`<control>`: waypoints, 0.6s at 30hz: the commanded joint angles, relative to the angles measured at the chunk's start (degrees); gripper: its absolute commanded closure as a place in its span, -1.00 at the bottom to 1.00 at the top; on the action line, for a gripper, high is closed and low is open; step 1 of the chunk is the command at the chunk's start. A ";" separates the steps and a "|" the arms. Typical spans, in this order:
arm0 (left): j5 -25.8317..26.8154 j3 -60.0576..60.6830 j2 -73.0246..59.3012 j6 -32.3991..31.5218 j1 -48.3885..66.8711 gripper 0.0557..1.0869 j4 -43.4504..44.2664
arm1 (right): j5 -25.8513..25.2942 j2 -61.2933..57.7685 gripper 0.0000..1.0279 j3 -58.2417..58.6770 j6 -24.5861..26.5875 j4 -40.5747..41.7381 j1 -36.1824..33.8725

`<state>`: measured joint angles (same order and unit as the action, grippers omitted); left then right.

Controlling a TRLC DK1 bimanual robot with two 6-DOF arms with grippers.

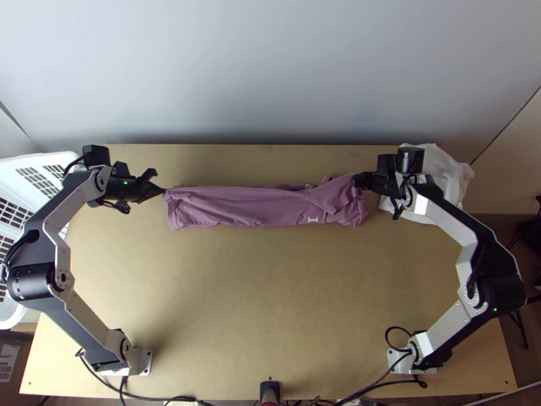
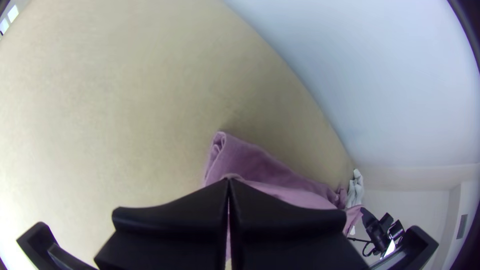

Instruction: Fold the t-shirt

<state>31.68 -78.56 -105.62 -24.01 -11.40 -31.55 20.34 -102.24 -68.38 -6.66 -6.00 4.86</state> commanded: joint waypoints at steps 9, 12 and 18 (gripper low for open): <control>-0.48 -1.33 -5.21 3.97 -0.03 0.93 -2.64 | -1.27 -5.52 0.94 2.11 2.00 3.19 0.06; 0.22 -1.42 -6.00 4.23 0.41 0.45 -3.87 | -1.27 -5.61 0.94 2.11 2.35 3.19 0.41; 2.33 -2.29 -5.38 5.46 0.24 -0.90 -6.86 | -1.18 -3.32 -0.86 2.90 1.91 3.10 0.76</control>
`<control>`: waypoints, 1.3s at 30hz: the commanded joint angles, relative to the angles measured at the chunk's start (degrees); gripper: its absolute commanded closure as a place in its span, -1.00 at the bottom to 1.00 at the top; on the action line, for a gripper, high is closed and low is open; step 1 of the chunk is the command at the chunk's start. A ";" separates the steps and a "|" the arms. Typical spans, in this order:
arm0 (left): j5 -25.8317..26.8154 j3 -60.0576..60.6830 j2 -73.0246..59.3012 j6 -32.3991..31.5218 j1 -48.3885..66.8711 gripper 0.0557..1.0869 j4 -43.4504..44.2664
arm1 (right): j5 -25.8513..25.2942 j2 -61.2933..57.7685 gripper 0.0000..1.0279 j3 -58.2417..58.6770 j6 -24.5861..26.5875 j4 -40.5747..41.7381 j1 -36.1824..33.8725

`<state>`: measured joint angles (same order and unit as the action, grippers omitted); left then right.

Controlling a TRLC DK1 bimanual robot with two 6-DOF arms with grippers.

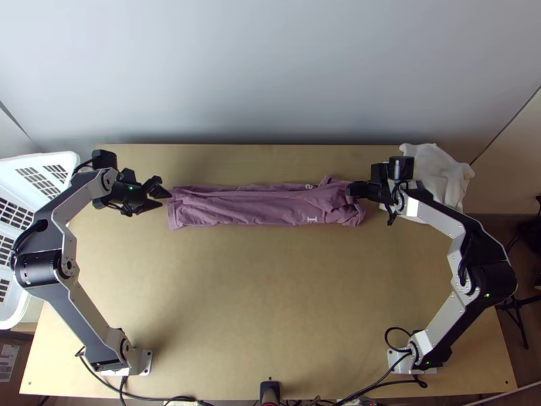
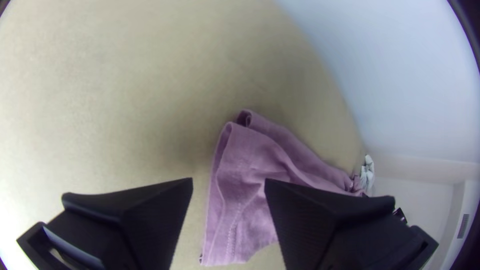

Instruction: Fold the t-shirt

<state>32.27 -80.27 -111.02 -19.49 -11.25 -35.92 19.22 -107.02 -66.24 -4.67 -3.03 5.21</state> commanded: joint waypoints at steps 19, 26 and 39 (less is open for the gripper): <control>4.64 9.69 7.31 -0.55 0.17 -0.90 7.18 | -0.06 29.15 -0.92 6.38 -3.51 -11.12 3.49; 5.17 9.17 2.65 -3.37 1.23 -0.90 11.84 | -0.06 35.57 -0.92 4.45 -6.67 -16.31 10.26; 10.79 5.83 -1.30 -6.18 3.07 -0.79 11.75 | -0.06 37.33 -0.92 3.84 -9.84 -19.82 13.86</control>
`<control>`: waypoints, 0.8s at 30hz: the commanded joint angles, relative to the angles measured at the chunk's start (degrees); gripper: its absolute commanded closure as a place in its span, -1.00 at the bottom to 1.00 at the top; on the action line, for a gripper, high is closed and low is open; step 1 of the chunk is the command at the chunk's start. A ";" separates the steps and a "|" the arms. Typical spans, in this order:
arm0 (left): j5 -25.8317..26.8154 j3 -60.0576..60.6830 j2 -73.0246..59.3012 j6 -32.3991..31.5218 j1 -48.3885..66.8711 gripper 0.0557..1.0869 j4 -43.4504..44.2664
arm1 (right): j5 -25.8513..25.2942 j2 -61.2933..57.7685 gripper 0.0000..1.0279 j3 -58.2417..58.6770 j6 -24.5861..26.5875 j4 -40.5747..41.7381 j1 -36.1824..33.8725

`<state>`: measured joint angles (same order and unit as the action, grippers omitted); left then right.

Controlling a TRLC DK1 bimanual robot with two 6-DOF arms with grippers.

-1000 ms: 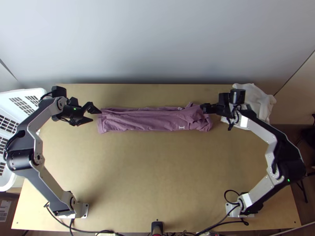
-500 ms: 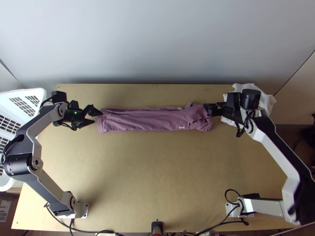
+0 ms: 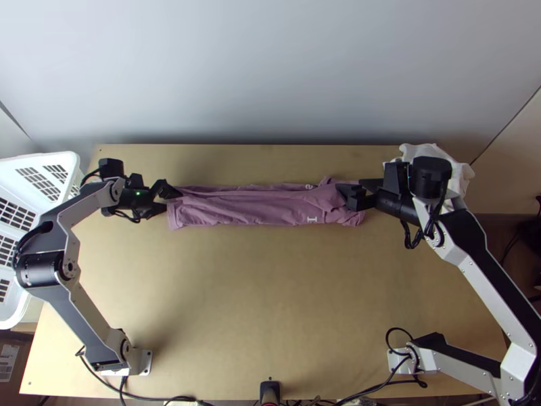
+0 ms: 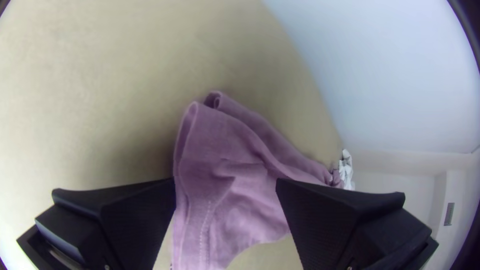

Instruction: Fold the t-shirt

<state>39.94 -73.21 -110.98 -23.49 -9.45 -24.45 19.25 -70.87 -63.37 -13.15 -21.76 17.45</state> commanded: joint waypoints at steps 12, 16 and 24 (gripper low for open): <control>6.55 0.26 2.17 -3.59 3.83 0.93 0.98 | -0.08 2.05 -0.92 3.78 -2.32 -1.09 2.15; 5.58 0.79 5.60 -1.65 1.37 0.93 -0.25 | -0.17 2.49 -0.92 4.93 -2.76 -0.57 1.88; 4.18 0.52 11.13 2.04 -1.71 0.93 -5.96 | -0.17 2.93 -0.92 7.92 -4.08 1.46 1.97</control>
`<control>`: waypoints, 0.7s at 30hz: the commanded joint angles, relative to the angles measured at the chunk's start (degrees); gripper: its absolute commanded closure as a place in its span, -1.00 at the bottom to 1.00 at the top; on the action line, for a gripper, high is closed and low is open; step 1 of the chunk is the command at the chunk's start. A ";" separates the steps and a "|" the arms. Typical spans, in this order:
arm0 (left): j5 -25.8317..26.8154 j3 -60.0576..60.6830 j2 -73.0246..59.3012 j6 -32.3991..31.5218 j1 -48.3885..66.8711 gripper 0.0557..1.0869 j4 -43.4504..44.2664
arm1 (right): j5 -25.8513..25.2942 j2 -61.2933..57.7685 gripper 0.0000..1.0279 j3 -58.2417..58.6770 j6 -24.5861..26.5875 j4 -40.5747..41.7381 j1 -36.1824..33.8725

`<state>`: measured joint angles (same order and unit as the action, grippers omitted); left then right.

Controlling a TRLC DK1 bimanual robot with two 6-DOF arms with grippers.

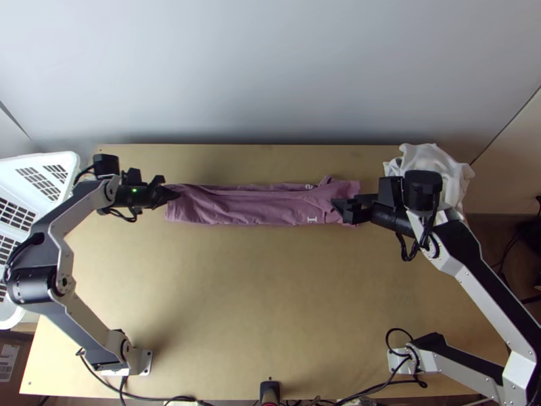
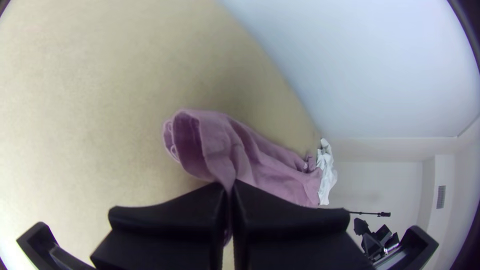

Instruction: Fold the t-shirt

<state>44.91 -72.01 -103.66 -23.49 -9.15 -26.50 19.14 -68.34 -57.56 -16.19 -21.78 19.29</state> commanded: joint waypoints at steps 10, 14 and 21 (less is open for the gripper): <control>-2.98 -5.78 4.60 -0.77 4.75 0.93 -7.78 | 0.02 4.09 -0.92 8.69 -1.92 3.24 0.40; -4.30 -8.32 3.02 -2.27 8.88 0.93 -7.78 | -0.06 7.16 -0.92 12.65 -2.18 4.82 0.05; -7.29 -14.04 -0.32 -3.85 14.51 0.93 -9.09 | -0.06 10.68 -0.92 16.16 -3.06 5.34 -0.39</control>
<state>39.77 -81.30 -101.56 -25.74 0.30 -34.68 19.07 -60.97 -45.15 -18.68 -17.26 19.31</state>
